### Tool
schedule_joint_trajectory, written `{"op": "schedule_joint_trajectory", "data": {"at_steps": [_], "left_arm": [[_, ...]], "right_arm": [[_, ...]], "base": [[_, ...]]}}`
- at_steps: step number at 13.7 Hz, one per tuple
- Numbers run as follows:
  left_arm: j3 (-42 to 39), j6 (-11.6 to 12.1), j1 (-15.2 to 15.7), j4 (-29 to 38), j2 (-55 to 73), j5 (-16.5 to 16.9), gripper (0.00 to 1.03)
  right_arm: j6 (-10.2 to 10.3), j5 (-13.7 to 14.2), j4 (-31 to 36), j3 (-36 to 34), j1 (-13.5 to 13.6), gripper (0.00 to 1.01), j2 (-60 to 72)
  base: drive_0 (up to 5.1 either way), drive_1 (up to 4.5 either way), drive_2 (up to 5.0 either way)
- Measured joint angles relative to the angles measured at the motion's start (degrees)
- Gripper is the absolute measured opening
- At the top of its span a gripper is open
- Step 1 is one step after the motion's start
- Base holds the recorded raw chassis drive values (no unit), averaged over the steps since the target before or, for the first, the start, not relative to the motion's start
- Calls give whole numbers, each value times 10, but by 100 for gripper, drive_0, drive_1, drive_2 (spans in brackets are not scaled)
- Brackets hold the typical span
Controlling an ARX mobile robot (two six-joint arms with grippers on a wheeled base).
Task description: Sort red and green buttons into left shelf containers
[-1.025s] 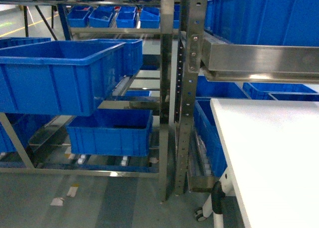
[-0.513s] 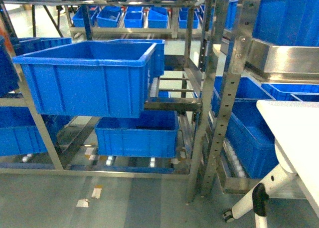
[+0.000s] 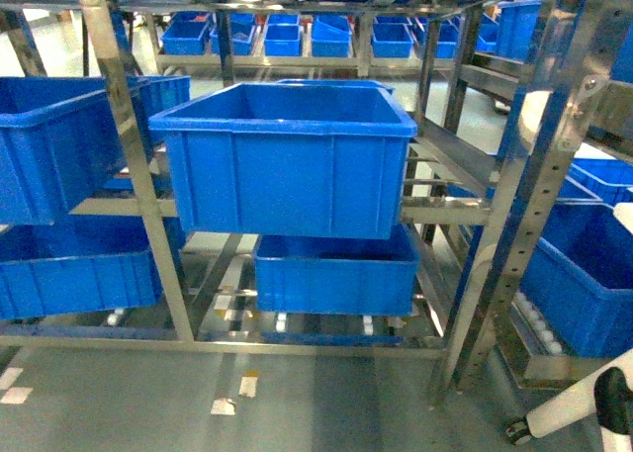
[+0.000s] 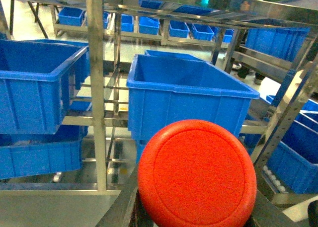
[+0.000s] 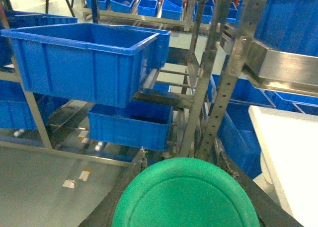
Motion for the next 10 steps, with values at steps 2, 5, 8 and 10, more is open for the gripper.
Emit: {"op": "schedule_joint_trajectory", "data": {"at_steps": [2,5,8,10], "left_arm": [[0,0,0,1,0,0,25],[0,0,0,1,0,0,25],[0,0,0,0,0,0,25],[0,0,3,2,-1,-6,25]], "right_arm": [[0,0,-1,0,0,34,0],[0,0,0,0,0,34,0],[0,0,-1,0,0,34,0],[0,-3,0,0,0,34,0]], "base": [[-495,250,250],[-499,245,245],[-329,168,168],[0,0,0]]}}
